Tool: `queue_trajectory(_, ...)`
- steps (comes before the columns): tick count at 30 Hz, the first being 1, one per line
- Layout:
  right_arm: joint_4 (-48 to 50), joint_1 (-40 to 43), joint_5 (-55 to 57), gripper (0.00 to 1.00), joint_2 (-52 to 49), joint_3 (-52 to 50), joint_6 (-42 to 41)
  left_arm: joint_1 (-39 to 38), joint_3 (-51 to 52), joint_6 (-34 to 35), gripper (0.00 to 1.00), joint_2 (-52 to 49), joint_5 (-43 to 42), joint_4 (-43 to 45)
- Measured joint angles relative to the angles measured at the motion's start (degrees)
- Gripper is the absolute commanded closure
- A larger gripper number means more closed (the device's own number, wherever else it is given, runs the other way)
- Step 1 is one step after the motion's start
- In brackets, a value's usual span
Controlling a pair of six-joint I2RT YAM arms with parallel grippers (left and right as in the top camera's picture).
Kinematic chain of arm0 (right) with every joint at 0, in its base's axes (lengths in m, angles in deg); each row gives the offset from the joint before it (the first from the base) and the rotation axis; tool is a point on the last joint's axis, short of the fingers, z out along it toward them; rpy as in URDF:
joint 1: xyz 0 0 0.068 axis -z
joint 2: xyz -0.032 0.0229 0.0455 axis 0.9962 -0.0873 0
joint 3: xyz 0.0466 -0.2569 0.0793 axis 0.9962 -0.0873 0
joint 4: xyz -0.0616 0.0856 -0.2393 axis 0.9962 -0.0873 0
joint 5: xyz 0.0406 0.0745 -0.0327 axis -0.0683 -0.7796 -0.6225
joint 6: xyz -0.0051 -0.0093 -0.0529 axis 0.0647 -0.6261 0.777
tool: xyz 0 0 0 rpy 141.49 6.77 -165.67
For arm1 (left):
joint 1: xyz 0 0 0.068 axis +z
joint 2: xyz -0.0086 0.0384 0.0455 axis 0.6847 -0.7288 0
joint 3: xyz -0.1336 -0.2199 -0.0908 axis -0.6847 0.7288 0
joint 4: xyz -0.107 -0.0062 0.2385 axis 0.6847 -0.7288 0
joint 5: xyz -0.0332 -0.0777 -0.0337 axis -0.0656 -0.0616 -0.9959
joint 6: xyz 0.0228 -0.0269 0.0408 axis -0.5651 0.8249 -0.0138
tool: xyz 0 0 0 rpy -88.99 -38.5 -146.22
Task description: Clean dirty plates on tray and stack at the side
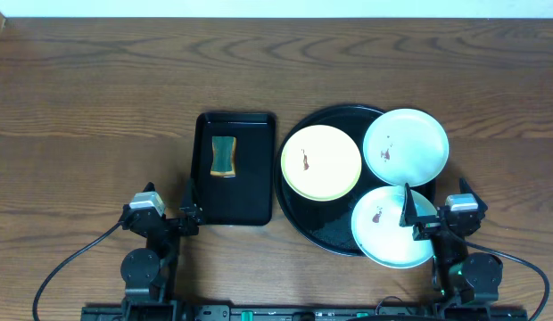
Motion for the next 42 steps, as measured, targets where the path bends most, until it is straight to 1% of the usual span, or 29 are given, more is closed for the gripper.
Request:
queue_trajectory(11, -0.02, 0.00, 0.00, 0.01, 0.00, 0.00, 0.00, 0.00, -0.37, 0.02, 0.15, 0.00, -1.25, -0.13)
queue_trajectory(14, 0.00, 0.00, 0.02, 0.01, 0.00, 0.00, 0.00, 0.00, -3.32, 0.52, 0.15, -0.13, -2.51, -5.25)
queue_trajectory(17, 0.22, 0.00, 0.00, 0.01, 0.00, 0.00, 0.11, 0.00, -9.77, 1.77, 0.15, -2.69, -4.04, -12.37)
queue_trajectory(19, 0.57, 0.00, 0.00, 0.01, 0.00, 0.00, 0.24, 0.00, -16.65, 2.01, 0.15, -6.80, -4.96, -18.03)
queue_trajectory(20, 0.57, 0.00, -0.02, 0.01, -0.02, 0.00, 0.33, 0.00, -21.09, 1.92, 0.15, -9.64, -5.22, -22.40)
queue_trajectory(25, 0.20, 0.00, 0.00, 0.01, -0.04, 0.00, 0.48, 0.02, -48.63, -0.35, 0.15, -31.56, -6.10, -44.48)
queue_trajectory(27, 1.68, 0.00, -0.07, 0.01, -0.13, -0.02, 0.57, 0.02, -59.69, -1.33, 0.15, -40.74, -6.14, -53.11)
queue_trajectory(29, 4.46, 0.00, -1.36, 0.01, -0.11, 0.00, 0.09, 0.02, -69.81, -1.73, 0.16, -49.55, -6.51, -58.60)
queue_trajectory(31, 4.76, 0.00, -3.19, 0.01, -0.04, 0.11, -1.51, 0.02, -78.31, -2.12, 0.15, -57.53, -8.35, -63.36)
queue_trajectory(33, 2.03, 0.00, -4.13, 0.01, -0.20, 0.61, -3.06, 0.02, -82.49, -2.47, 0.15, -62.64, -9.97, -64.96)
queue_trajectory(36, -4.37, 0.00, -4.94, 0.01, -1.55, 3.45, -4.85, 0.00, -85.05, -2.75, 0.16, -68.39, -11.98, -64.74)
queue_trajectory(39, -9.79, 0.00, -5.14, 0.01, -6.16, 10.75, -6.01, 0.00, -85.24, -2.56, 0.16, -72.37, -13.03, -65.70)
queue_trajectory(42, -14.60, 0.00, -5.16, 0.01, -15.52, 22.99, -6.54, 0.00, -85.31, -2.14, 0.16, -75.69, -13.46, -67.98)
